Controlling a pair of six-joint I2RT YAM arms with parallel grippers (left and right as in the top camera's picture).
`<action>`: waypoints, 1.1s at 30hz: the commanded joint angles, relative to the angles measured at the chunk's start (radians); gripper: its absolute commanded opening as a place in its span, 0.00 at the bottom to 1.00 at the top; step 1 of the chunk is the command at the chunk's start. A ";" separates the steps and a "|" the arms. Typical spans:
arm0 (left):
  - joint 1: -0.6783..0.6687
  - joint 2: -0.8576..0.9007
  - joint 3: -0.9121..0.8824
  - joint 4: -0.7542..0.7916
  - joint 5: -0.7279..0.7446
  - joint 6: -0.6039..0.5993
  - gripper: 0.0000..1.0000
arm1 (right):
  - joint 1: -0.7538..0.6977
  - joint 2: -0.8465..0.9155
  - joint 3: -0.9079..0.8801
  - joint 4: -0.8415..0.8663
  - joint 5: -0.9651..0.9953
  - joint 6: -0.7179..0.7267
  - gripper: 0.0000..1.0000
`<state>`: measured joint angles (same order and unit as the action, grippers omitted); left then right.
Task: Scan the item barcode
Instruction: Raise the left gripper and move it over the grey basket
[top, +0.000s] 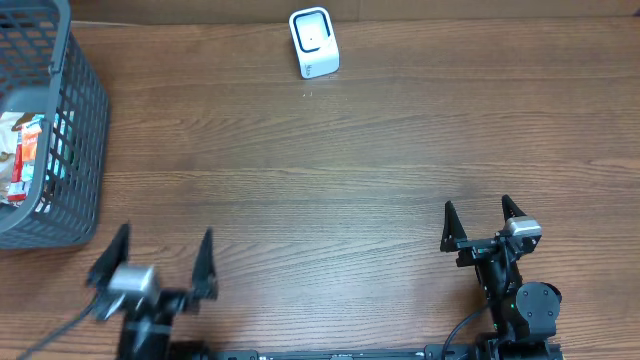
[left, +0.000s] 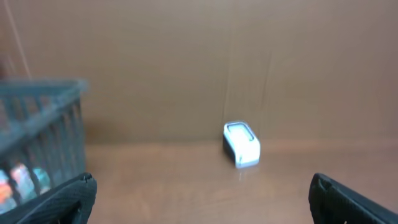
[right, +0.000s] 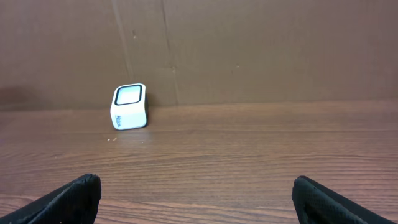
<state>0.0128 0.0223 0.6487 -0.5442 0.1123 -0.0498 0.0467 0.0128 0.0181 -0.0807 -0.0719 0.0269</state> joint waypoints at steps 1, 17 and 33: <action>-0.006 0.045 0.171 -0.049 -0.003 -0.010 1.00 | 0.005 -0.010 -0.010 0.003 0.003 0.007 1.00; -0.007 0.932 1.412 -0.875 -0.040 0.000 1.00 | 0.005 -0.010 -0.010 0.003 0.003 0.007 1.00; -0.004 1.561 1.743 -1.098 -0.110 0.098 1.00 | 0.005 -0.010 -0.010 0.003 0.003 0.007 1.00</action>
<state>0.0128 1.5593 2.3703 -1.6482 0.0830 -0.0105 0.0467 0.0128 0.0181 -0.0814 -0.0715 0.0269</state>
